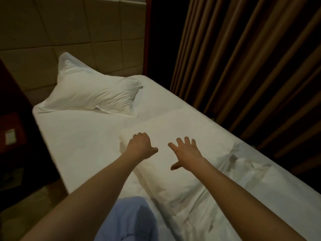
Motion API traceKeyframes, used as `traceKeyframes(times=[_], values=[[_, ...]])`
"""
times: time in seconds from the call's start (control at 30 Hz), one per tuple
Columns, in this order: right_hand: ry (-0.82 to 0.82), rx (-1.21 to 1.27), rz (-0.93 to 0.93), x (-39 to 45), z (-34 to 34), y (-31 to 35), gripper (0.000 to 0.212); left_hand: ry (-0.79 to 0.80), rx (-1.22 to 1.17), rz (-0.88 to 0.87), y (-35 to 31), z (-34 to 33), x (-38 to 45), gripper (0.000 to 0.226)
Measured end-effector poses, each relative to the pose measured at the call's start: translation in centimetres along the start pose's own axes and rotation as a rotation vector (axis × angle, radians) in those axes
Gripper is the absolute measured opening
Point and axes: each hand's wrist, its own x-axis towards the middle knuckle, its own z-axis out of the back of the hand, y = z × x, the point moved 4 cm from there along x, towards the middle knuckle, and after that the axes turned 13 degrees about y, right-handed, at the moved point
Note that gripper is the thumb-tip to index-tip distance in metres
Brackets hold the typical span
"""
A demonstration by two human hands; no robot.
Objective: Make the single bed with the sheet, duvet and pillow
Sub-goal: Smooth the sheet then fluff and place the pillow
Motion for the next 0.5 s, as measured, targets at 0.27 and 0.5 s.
traceKeyframes(times=[0.27, 0.5], values=[[0.093, -0.111, 0.014, 21.0, 4.8, -7.2, 0.087, 0.047, 0.020, -0.067, -2.4, 4.0, 21.4, 0.069], [0.266, -0.105, 0.170, 41.3, 4.4, -9.9, 0.102, 0.203, -0.003, 0.049, 2.3, 1.5, 40.4, 0.084]])
